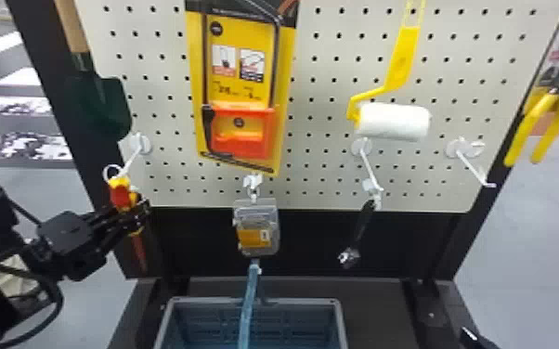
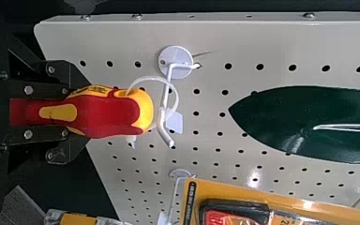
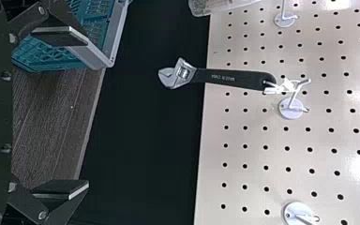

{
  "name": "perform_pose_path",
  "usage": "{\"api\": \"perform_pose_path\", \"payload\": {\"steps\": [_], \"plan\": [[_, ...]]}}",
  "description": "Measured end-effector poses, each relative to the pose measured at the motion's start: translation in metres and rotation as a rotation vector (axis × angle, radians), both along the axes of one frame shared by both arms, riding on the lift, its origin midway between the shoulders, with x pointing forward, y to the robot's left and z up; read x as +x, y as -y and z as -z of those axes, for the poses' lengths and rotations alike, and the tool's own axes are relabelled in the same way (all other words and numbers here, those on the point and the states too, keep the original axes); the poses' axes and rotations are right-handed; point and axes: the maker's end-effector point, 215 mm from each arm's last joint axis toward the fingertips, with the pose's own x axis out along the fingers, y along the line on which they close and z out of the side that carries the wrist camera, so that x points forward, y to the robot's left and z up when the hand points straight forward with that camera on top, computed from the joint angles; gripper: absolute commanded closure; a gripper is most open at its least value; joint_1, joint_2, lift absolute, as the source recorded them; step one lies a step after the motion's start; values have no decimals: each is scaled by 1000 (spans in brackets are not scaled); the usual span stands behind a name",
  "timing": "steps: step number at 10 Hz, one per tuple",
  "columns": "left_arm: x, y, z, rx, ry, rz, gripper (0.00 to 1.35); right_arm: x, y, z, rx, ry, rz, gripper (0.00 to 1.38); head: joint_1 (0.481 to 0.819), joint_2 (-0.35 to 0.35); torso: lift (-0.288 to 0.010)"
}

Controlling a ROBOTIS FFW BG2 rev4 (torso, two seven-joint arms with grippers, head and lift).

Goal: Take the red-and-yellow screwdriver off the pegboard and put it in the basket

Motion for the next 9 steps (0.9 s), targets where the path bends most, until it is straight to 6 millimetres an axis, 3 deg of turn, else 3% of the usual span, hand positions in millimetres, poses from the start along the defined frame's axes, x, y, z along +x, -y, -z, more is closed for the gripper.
{"api": "perform_pose_path", "payload": {"steps": [7,9], "plan": [[-1,0,3,-3,-6,-4,1070,0,0,0,0,0,0,213,549,0,-100],[-3,3,-5,-13,11,-13,1070,0,0,0,0,0,0,213,549,0,-100]]}}
